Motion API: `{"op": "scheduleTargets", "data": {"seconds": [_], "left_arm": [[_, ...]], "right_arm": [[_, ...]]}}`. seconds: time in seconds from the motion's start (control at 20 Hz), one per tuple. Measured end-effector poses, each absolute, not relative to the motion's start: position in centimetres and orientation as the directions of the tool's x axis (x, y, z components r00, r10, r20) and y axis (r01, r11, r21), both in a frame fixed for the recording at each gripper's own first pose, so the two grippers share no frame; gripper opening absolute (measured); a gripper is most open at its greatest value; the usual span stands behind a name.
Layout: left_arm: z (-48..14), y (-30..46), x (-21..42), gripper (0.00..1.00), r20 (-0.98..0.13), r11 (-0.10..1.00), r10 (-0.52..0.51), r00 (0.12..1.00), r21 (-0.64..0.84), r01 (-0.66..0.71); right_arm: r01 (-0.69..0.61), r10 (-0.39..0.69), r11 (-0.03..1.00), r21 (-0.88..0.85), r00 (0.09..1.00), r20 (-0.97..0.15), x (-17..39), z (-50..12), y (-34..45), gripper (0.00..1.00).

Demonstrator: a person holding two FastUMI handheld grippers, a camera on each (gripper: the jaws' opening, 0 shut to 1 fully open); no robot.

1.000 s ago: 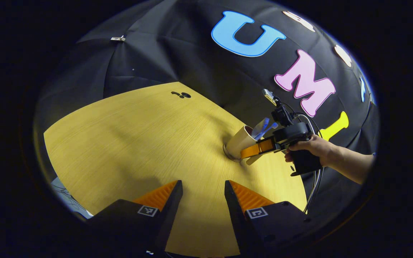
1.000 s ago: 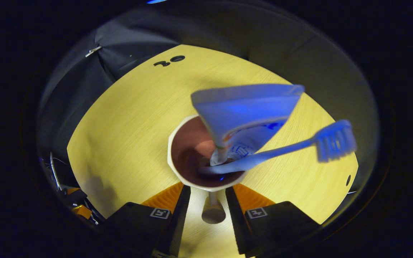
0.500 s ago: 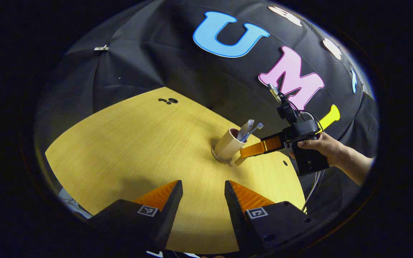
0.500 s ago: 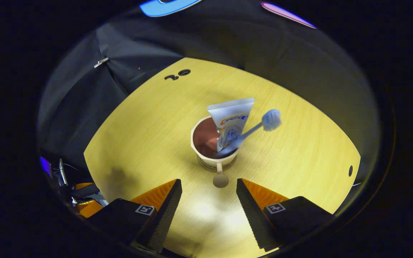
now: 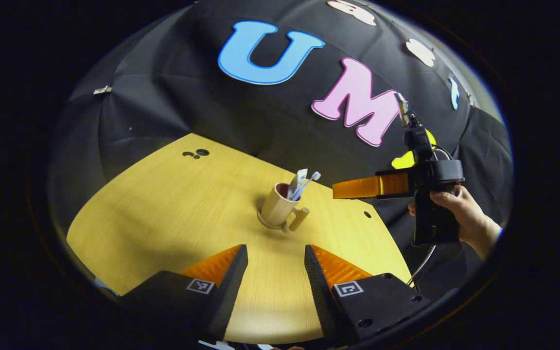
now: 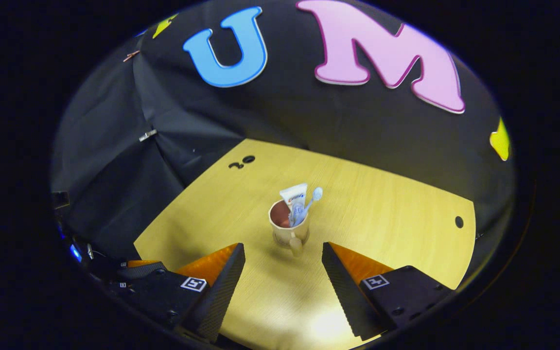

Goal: Put the toothbrush and toothpaste on the desktop into the cup, then pick up the cup and place it on the coaster on the desktop.

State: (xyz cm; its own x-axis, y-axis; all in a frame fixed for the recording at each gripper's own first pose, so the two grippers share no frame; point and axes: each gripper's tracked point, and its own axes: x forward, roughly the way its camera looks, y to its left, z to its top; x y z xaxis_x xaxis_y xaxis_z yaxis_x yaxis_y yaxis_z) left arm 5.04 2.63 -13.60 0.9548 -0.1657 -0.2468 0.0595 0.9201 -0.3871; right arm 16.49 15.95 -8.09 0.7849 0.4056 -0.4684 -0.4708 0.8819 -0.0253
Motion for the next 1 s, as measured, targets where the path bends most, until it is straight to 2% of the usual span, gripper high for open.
{"op": "scheduleTargets", "data": {"seconds": [0.5,1.0], "left_arm": [[-7.1,0.3,5.4,0.77,-0.13,0.954,-0.193,0.973,-0.258,0.155],[-2.9,-2.9,1.9,0.89,-0.02,0.979,-0.204,0.979,-0.027,0.204]], "right_arm": [[-0.359,0.347,0.933,0.004,0.9,-0.265,9.4,-3.1,10.0,0.98],[-0.295,0.289,0.954,-0.043,0.951,-0.112,3.5,-0.8,6.6,0.98]]}}
